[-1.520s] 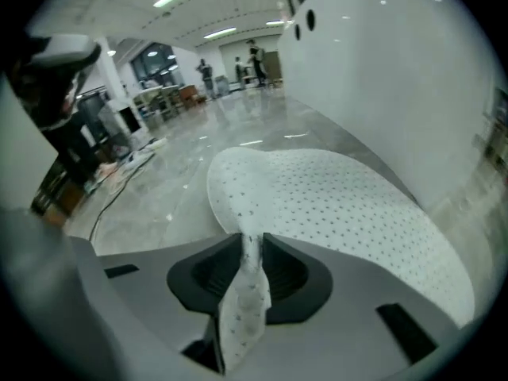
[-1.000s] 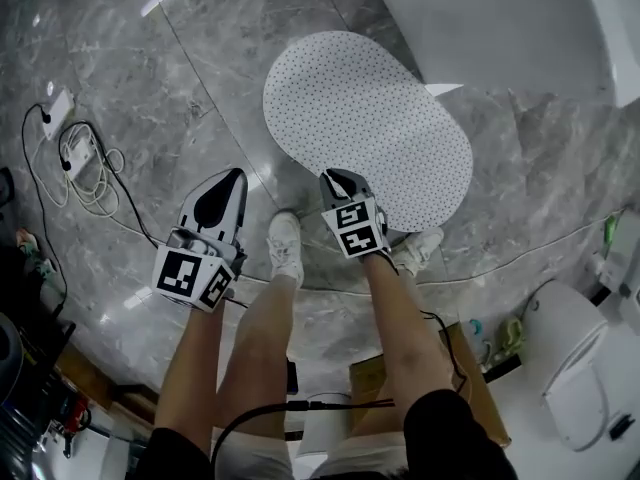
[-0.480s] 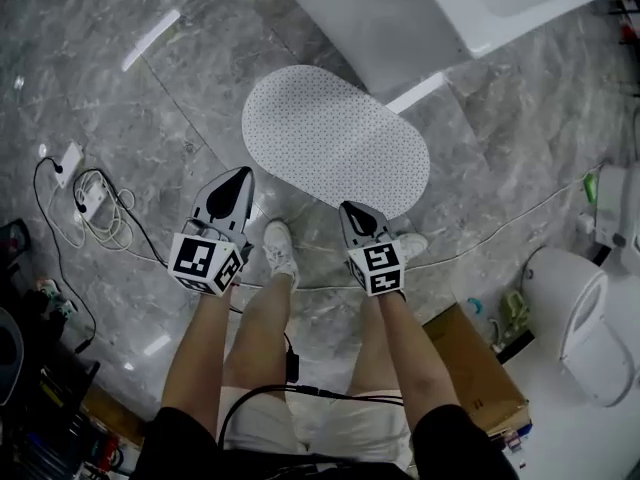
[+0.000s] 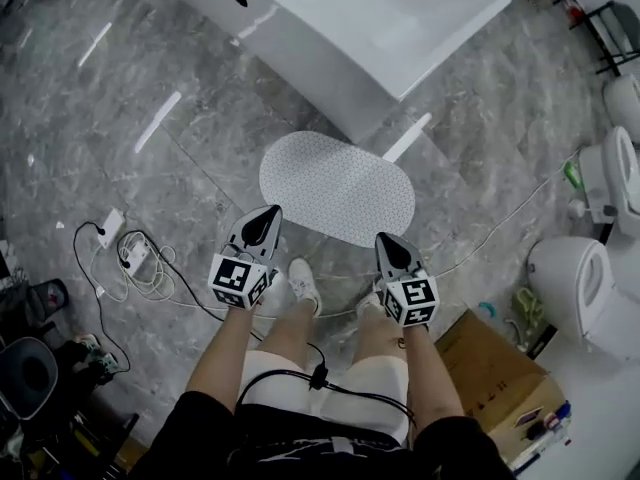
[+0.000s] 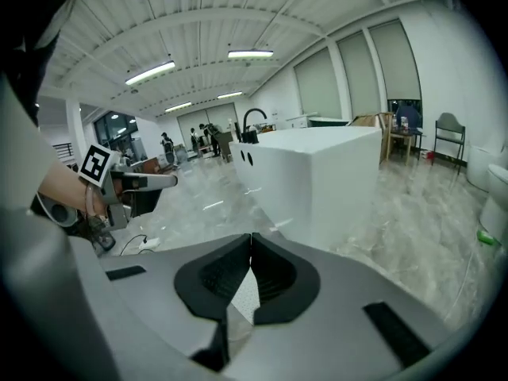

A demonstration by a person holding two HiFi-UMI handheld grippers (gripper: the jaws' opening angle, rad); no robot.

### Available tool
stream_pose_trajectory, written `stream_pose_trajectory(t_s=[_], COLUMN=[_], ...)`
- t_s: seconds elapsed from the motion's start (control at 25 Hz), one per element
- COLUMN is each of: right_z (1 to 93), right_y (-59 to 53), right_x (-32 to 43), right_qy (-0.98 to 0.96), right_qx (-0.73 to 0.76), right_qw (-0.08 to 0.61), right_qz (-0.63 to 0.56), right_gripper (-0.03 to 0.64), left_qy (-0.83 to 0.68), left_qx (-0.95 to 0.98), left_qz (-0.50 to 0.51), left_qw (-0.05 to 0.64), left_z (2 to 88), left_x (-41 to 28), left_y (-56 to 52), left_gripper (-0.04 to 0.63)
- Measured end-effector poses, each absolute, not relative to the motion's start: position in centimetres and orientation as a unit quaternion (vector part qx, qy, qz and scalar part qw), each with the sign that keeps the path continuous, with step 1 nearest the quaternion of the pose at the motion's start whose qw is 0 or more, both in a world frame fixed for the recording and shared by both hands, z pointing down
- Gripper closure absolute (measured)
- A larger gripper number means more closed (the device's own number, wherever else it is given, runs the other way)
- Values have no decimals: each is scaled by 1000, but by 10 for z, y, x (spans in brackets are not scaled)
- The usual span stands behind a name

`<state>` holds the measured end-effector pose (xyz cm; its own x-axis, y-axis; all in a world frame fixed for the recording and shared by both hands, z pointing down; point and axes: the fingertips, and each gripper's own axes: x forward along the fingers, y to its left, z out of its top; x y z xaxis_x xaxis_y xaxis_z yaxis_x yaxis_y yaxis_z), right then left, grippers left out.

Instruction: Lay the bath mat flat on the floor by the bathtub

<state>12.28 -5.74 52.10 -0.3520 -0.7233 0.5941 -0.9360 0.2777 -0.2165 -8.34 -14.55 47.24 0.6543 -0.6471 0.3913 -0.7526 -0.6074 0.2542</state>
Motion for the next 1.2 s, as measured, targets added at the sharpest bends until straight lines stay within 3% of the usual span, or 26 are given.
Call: stream_pose_trajectory(t_s=[0.56,1.2], right_z=[333,204], right_y=[-10,73], right_x=[147,171], right_qy=[-790,-813], right_qx=[559,560], right_qw=[131,86], right_qz=[215,136], right_gripper=[591,591], left_qy=[-424,-467], left_qx=[890,876], left_qz=[71,23], left_qw=[154,114], left_z=[291,181], left_x=[-77,-75], left_y=[-96,12], left_gripper=[581,581])
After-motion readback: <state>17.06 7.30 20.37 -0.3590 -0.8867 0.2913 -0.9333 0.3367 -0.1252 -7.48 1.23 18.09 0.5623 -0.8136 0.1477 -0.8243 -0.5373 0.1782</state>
